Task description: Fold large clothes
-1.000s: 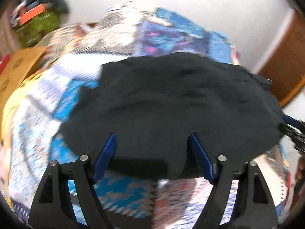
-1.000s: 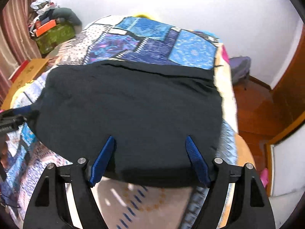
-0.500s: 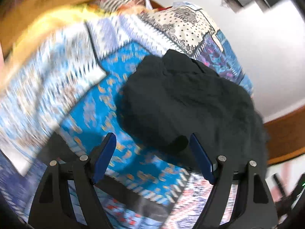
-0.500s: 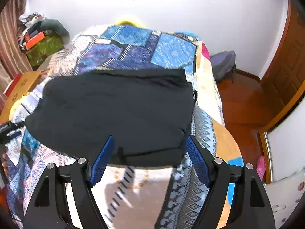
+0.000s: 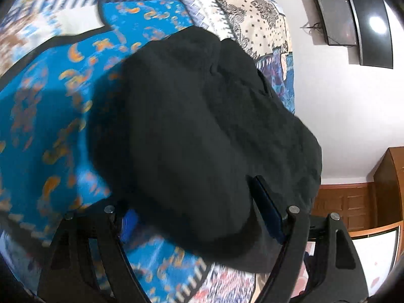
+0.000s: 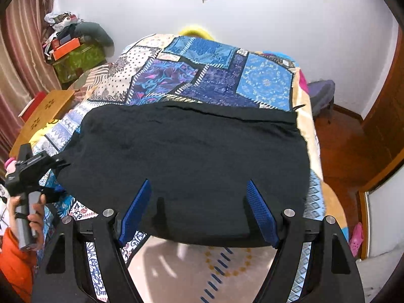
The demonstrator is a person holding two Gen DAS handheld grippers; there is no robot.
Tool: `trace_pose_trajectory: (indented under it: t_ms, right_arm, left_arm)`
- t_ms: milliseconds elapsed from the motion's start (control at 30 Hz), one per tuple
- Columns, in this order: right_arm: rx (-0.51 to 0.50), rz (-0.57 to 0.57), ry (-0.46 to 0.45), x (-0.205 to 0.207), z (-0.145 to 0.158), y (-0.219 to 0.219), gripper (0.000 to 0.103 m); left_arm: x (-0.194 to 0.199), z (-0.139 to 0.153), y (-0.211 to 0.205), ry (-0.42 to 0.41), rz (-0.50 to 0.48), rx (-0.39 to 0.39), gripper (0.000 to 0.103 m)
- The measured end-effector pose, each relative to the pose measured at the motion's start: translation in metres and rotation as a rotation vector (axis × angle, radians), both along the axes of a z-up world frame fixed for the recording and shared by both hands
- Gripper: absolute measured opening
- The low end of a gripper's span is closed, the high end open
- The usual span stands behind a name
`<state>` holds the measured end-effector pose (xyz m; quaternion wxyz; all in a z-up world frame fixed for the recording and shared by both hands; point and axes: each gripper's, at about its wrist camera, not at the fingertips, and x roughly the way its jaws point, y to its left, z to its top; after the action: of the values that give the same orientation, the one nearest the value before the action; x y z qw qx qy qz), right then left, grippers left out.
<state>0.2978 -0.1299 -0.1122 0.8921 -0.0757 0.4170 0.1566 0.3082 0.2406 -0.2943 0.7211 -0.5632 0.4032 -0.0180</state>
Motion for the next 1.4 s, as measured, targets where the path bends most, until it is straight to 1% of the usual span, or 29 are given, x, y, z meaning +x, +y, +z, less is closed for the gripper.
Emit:
trace_pose_trajectory:
  t_ms: [67,100,133,200,233,267,300,367,433,467,567,600,733,833,867,933,1000,1067,1133,1267,1333,1400]
  right_arm:
    - [0.007,-0.005,0.017,0.005,-0.007,0.000,0.074]
    - [0.007,-0.009,0.024,0.006,-0.009,0.001,0.074]
    - [0.007,-0.014,0.031,0.006,-0.011,0.000,0.074]
    - [0.008,-0.030,0.052,0.010,-0.015,-0.003,0.074]
    - [0.011,-0.038,0.063,0.011,-0.017,-0.004,0.074]
    - [0.019,-0.045,0.075,0.012,-0.018,-0.006,0.074]
    - [0.026,-0.047,0.084,0.012,-0.018,-0.008,0.074]
    - [0.043,-0.047,0.100,0.010,-0.016,-0.011,0.074]
    - [0.050,-0.045,0.111,0.008,-0.013,-0.012,0.074]
    - [0.058,-0.041,0.116,0.005,-0.010,-0.012,0.074]
    - [0.071,-0.030,0.118,0.000,-0.003,-0.006,0.075]
    - [0.076,-0.024,0.117,-0.002,0.000,-0.003,0.075]
    - [0.110,0.026,0.117,-0.013,0.010,0.017,0.074]
    - [0.140,0.088,0.143,-0.024,0.010,0.044,0.075]
    - [0.147,0.106,0.154,-0.026,0.008,0.052,0.075]
    - [0.156,0.154,0.193,-0.030,-0.002,0.072,0.075]
    - [0.144,0.188,0.239,-0.034,-0.017,0.092,0.076]
    - [0.095,0.193,0.221,-0.040,-0.030,0.109,0.079]
    - [0.060,0.224,0.231,-0.042,-0.042,0.122,0.079]
    - [0.039,0.261,0.297,-0.038,-0.064,0.129,0.080]
    - [0.051,0.283,0.311,-0.036,-0.065,0.123,0.079]
    - [0.112,0.276,0.341,-0.035,-0.057,0.105,0.077]
  left_arm:
    - [0.010,0.003,-0.002,0.002,0.005,0.033,0.079]
    - [0.015,0.005,-0.003,0.006,0.010,0.061,0.078]
    - [0.017,0.008,-0.005,0.015,0.017,0.107,0.076]
    - [0.024,0.014,-0.011,0.036,0.026,0.207,0.059]
    - [0.027,0.023,-0.016,0.043,0.031,0.288,0.055]
    - [0.026,0.029,-0.018,0.044,0.032,0.341,0.045]
    - [0.027,0.040,-0.022,0.042,0.026,0.409,0.037]
    - [0.023,0.060,-0.030,0.027,0.017,0.515,0.033]
    - [0.014,0.081,-0.036,-0.007,0.018,0.592,0.031]
    - [0.009,0.091,-0.038,-0.024,0.023,0.617,0.030]
    - [-0.017,0.131,-0.046,-0.100,0.036,0.730,0.029]
    - [-0.022,0.141,-0.047,-0.122,0.039,0.757,0.028]
    - [-0.055,0.201,-0.061,-0.247,0.060,0.919,0.027]
    - [-0.073,0.231,-0.067,-0.308,0.068,1.025,0.026]
    - [-0.081,0.242,-0.072,-0.335,0.064,1.068,0.026]
    - [-0.091,0.254,-0.080,-0.366,0.050,1.122,0.025]
    - [-0.092,0.260,-0.087,-0.386,0.024,1.150,0.025]
    - [-0.092,0.260,-0.095,-0.392,-0.007,1.154,0.024]
    - [-0.090,0.255,-0.105,-0.388,-0.054,1.142,0.023]
    - [-0.083,0.242,-0.127,-0.378,-0.129,1.114,0.023]
    - [-0.080,0.242,-0.140,-0.386,-0.156,1.113,0.023]
    - [-0.077,0.243,-0.151,-0.396,-0.182,1.110,0.022]
